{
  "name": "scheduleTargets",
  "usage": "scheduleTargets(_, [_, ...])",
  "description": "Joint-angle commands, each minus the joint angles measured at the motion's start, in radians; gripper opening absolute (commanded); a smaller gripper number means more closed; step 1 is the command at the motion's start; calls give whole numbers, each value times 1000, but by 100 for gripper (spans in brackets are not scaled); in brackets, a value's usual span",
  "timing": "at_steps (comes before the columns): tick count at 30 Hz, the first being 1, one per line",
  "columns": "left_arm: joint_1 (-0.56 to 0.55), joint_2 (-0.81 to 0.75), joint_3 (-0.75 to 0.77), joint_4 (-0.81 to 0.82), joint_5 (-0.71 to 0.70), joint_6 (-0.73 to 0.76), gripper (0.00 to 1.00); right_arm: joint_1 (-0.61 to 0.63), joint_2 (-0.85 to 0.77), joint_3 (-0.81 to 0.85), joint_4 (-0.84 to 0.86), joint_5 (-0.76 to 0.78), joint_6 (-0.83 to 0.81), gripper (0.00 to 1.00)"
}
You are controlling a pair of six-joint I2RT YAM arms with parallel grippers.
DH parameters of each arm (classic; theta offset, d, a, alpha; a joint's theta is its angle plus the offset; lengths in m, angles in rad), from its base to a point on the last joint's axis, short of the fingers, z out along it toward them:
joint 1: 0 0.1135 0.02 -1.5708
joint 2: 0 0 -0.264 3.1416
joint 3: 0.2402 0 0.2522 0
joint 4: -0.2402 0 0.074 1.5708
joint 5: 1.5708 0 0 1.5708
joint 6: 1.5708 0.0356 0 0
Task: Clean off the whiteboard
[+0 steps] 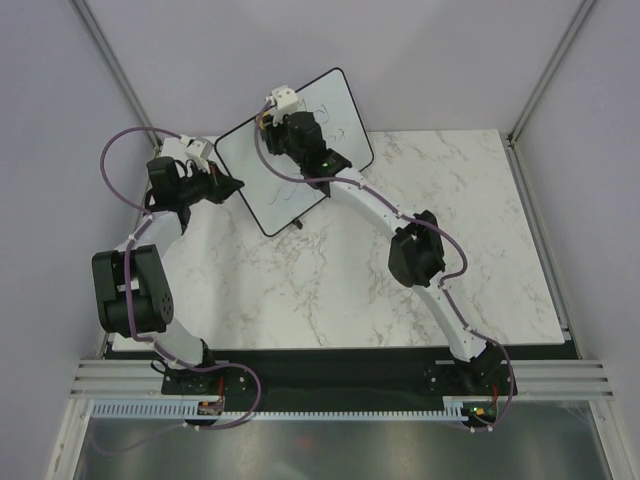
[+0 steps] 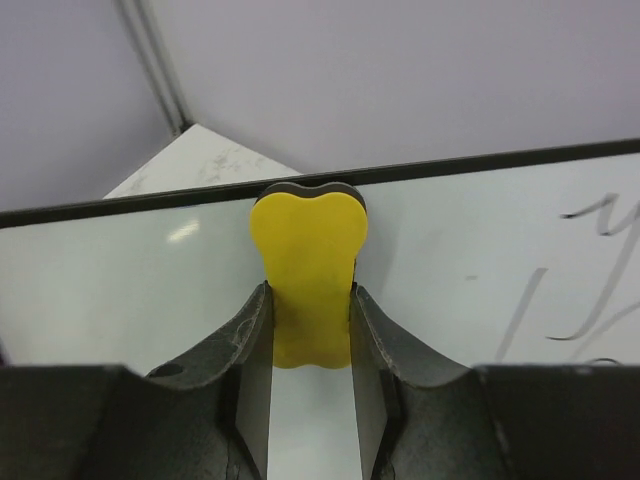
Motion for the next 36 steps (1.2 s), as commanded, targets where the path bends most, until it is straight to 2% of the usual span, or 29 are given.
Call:
scheduleTargets(1, [-40,-13,-16,6,-43,344,2,-150,52,42,-44,31,74,0])
scheduleTargets(11, [-40,-11,-15,1,-46,353,2,-152,67,48,-44,-44,63,0])
scheduleTargets(18, [-40,-11,-13,-6,-54,368,2,5,-5,-70,-18,-104,-78,0])
scheduleTargets(21, [-40,-13,-13,-8,-60,368,2,41,-7,-57,-13,-79,-135,0])
scheduleTargets(26, [-40,-22,-22,-14,-63,379,2,-36,15,16,-5,-15,-51,0])
scheduleTargets(31, [-40,-19,-21,-12,-60,382,2,-172,29,19,-13,36,61,0])
scheduleTargets(36, [-40,-16,-18,-14,-57,382,2,-267,70,45,-30,-24,103,0])
